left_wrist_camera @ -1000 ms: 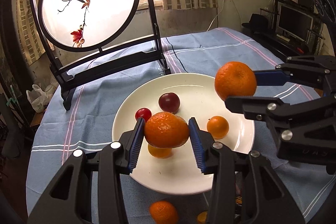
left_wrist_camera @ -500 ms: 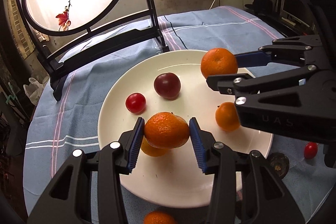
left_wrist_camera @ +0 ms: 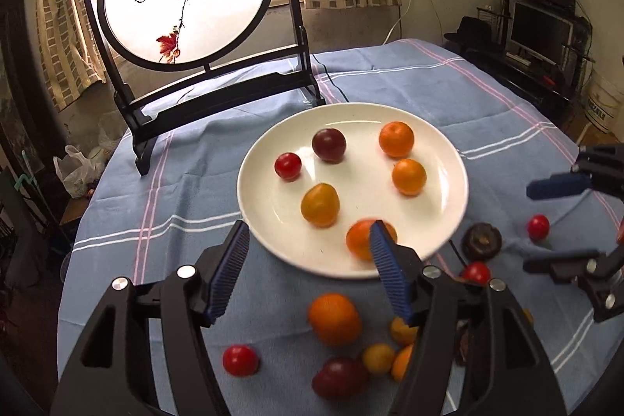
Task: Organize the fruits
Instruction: 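Grasp an orange tomato with the left gripper while the right gripper grasps a yellow fruit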
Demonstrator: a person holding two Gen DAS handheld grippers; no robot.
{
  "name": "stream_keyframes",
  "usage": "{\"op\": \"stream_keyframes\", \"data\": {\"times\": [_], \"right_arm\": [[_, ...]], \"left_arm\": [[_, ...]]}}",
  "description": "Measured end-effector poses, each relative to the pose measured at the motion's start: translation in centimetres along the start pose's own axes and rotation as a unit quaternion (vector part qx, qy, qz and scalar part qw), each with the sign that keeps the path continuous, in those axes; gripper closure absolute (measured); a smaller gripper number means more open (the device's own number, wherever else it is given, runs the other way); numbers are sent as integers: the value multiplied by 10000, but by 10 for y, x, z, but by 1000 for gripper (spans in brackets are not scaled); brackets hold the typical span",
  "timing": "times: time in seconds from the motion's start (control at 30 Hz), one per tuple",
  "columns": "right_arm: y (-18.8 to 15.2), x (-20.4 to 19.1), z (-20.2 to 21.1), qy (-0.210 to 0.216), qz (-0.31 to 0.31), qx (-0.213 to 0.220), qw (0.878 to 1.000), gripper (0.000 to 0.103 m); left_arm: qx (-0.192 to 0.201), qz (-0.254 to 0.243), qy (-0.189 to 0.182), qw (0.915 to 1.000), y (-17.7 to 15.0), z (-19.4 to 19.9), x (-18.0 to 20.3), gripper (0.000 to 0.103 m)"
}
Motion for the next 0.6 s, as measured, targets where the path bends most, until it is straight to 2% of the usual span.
{"op": "stream_keyframes", "data": {"times": [0.1, 0.27, 0.4, 0.43, 0.47, 0.53, 0.6], "right_arm": [[-30, -25, 3, 100, 231, -244, 9994, 42], [-56, -30, -8, 111, 156, -596, 9980, 43], [-62, -31, -16, 144, 162, -730, 9971, 61], [-62, -33, -14, 98, 222, -690, 9973, 61], [-62, -34, -13, 57, 250, -671, 9974, 62], [-62, -32, -8, 48, 181, -603, 9980, 62], [-62, -28, -2, 1, 125, -544, 9984, 62]], "left_arm": [[-123, -30, -274, 9995, -22, 23, 11, 39], [-572, 127, -767, 9953, -72, 46, 33, 39], [-764, 265, -921, 9925, -93, 45, 52, 39], [-781, 326, -917, 9922, -95, 42, 54, 39], [-834, 377, -927, 9915, -96, 37, 57, 41], [-956, 486, -922, 9899, -98, 27, 59, 54], [-1033, 614, -850, 9891, -100, 17, 59, 58]]}}
Point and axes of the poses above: each gripper's, at about its wrist camera, not at the fingertips, and z roughly against the way its jaws point, x to its right, y to its top, the point moved 3 cm from there along -z, roughly the way its jaws point, and after that the axes turned 11 degrees about x, right-handed, at the moved point
